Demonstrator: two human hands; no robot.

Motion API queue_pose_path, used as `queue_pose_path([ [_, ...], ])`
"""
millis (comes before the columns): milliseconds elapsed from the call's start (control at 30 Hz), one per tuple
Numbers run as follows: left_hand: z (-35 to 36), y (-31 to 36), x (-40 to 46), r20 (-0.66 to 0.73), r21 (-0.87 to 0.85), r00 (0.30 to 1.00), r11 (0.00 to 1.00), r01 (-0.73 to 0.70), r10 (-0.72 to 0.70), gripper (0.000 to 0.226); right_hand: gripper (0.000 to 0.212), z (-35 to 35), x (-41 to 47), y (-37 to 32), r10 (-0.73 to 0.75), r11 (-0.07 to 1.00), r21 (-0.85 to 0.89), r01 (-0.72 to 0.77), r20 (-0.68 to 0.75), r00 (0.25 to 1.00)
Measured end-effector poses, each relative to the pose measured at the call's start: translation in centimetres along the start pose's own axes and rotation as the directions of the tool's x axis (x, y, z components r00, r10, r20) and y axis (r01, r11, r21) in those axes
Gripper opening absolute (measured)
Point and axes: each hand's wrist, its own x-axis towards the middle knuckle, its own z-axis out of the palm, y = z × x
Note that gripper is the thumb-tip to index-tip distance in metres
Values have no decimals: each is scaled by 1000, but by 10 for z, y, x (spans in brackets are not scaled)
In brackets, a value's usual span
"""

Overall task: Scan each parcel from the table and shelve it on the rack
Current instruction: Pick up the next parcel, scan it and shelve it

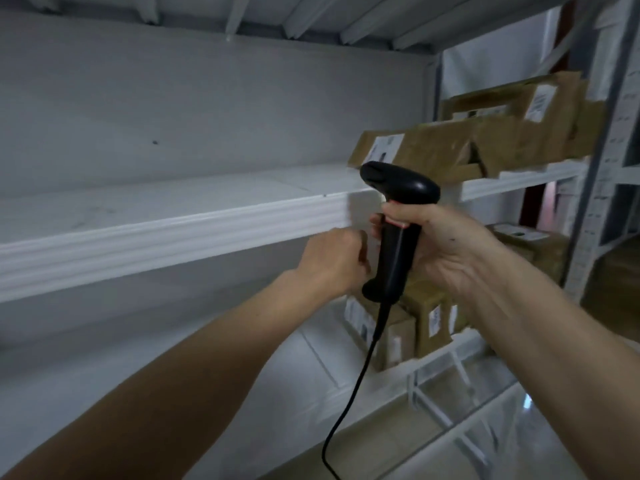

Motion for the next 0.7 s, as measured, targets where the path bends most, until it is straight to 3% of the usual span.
queue_pose_path([
  [200, -26, -88, -105, 129, 125, 961, 966, 228, -244, 14, 22, 68, -34, 74, 127, 992, -34, -124, 125, 984],
  [367, -73, -156, -220, 183, 186, 879, 894, 408, -439, 11, 15, 150, -81, 134, 227, 974, -78, -214, 253, 940],
  [700, -191, -257, -454, 64, 326, 691, 669, 668, -720, 12, 9, 326, -203, 260, 439, 896, -302, -326, 490, 753],
])
